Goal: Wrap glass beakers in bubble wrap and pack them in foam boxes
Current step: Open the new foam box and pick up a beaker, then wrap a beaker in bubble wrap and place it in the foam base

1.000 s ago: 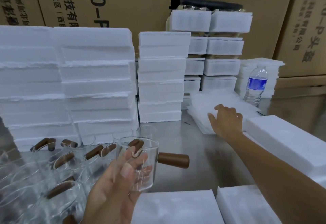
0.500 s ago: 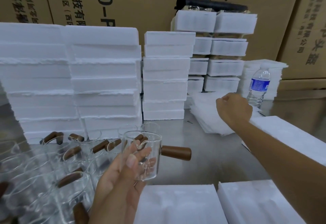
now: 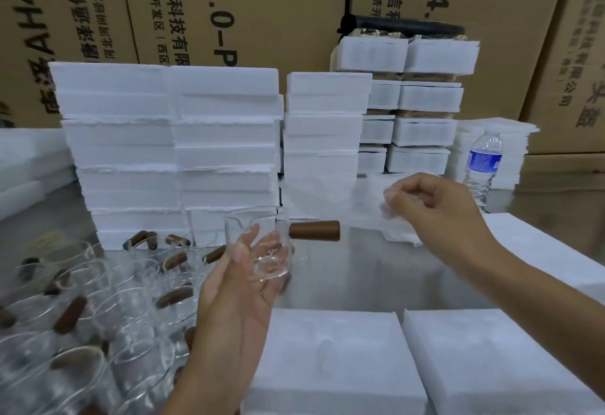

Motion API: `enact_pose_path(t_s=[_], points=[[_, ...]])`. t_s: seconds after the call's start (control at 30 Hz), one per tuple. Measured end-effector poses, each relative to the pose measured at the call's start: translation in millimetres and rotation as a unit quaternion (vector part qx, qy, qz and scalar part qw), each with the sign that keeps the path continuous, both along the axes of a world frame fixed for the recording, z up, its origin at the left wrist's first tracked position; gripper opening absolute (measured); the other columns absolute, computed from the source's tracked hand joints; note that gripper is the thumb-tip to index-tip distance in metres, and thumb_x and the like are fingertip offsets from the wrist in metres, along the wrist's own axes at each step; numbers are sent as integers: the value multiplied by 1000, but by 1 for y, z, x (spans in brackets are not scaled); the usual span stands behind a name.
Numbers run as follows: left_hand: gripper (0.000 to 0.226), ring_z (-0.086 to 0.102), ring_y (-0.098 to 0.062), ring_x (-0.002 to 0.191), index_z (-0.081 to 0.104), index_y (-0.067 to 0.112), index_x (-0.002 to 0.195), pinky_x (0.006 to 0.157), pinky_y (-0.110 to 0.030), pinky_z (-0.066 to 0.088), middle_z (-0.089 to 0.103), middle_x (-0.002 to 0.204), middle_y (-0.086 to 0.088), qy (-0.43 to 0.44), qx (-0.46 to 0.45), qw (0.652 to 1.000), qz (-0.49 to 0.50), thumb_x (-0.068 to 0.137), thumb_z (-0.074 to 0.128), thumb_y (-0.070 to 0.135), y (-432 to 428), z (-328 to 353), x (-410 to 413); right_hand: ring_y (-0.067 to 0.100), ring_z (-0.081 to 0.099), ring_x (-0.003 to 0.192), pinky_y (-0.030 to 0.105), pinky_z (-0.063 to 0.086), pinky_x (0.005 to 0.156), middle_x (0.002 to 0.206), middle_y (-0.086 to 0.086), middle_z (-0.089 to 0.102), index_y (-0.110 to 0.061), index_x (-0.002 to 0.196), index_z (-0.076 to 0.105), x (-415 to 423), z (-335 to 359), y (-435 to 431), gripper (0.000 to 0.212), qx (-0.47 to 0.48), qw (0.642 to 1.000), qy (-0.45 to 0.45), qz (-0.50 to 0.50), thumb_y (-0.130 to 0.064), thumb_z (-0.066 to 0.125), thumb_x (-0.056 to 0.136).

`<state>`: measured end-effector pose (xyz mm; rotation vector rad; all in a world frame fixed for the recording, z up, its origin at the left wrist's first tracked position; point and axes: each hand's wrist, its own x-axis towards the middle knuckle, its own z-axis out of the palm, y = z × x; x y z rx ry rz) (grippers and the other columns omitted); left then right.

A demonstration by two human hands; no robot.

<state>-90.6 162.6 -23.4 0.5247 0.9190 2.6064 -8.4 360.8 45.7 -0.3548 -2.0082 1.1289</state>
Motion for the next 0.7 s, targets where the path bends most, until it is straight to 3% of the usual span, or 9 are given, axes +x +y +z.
enact_pose_path(t_s=[0.07,0.17,0.27,0.33,0.43,0.5,0.57,0.63,0.7], points=[[90,66,-27,105,64,13,112,77,-28,56,69,111,-9,0,8,1000,1,35,93,50,-8,7,6,6,69,67,8,48,57,71,1,73,-16,78,66,15,7,-13,10,-93,993,8,77,-12,62,87],[94,64,-26,110,62,14,115,84,-31,56,70,112,-5,17,26,999,11,34,92,53,-22,20,16,18,72,67,23,57,57,70,4,72,-13,79,64,28,21,-24,13,-274,946,50,166,-10,57,89],[92,64,-26,110,62,16,114,87,-32,54,71,108,-3,47,42,998,18,35,91,52,-37,38,24,15,71,62,20,53,49,67,3,72,-9,83,64,34,28,-33,17,-398,896,75,180,-11,50,93],[89,64,-26,110,62,16,114,85,-32,55,71,109,-3,72,48,996,20,38,91,51,-46,49,30,12,70,59,19,52,47,68,5,72,-5,74,71,37,27,-41,31,-454,870,58,181,-13,49,94],[81,64,-25,110,60,17,116,86,-32,55,69,112,-3,97,43,994,30,48,85,53,-54,61,39,14,68,59,22,57,54,73,9,72,-1,64,73,37,18,-54,41,-514,839,52,173,-9,45,94],[66,64,-23,110,58,17,119,86,-32,55,69,114,-2,97,34,994,45,63,71,52,-55,64,43,20,63,69,25,56,66,82,16,66,5,82,64,33,4,-63,27,-592,780,86,186,-2,40,93],[60,65,-21,109,57,18,118,87,-33,55,70,112,-1,81,23,995,56,67,61,48,-53,65,46,18,51,67,21,55,57,79,14,53,0,81,53,29,-15,-76,23,-644,732,118,189,1,34,94],[59,65,-19,107,57,19,115,87,-33,55,69,114,0,73,8,995,67,64,60,48,-51,63,49,11,44,55,15,43,47,69,4,42,-9,71,46,28,-33,-86,28,-649,737,143,120,1,35,95],[58,66,-17,106,59,21,112,86,-32,55,69,112,1,68,-5,994,83,61,63,48,-49,58,51,10,46,52,15,40,46,66,2,45,-11,67,47,31,-50,-94,29,-634,756,151,60,3,40,92]])
